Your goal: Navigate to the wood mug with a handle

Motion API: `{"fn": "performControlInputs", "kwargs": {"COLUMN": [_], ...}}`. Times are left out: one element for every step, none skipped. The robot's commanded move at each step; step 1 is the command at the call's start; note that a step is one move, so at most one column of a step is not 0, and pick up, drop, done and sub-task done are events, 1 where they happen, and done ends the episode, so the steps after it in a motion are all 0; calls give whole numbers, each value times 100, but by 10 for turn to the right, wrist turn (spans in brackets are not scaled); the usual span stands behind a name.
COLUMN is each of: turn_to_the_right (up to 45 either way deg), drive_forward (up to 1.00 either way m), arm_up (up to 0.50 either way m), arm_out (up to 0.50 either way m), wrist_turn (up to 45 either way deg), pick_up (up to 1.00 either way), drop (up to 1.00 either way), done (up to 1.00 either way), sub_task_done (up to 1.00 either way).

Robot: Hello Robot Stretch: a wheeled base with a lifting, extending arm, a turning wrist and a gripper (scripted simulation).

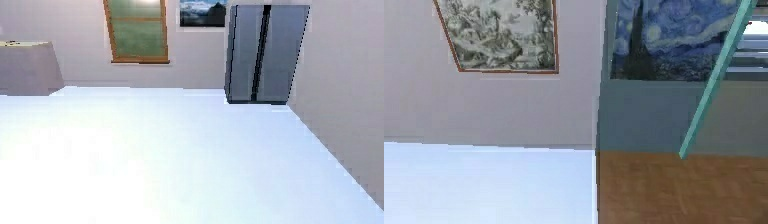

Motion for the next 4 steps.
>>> {"fn": "performControlInputs", "kwargs": {"turn_to_the_right": [-330, 0, -150, -30], "drive_forward": [0, 45, 0, 0], "arm_up": [0, 0, 0, 0], "arm_out": [0, 0, 0, 0], "wrist_turn": [0, 0, 0, 0], "pick_up": [0, 0, 0, 0], "drop": [0, 0, 0, 0], "done": [0, 0, 0, 0], "sub_task_done": [0, 0, 0, 0]}}
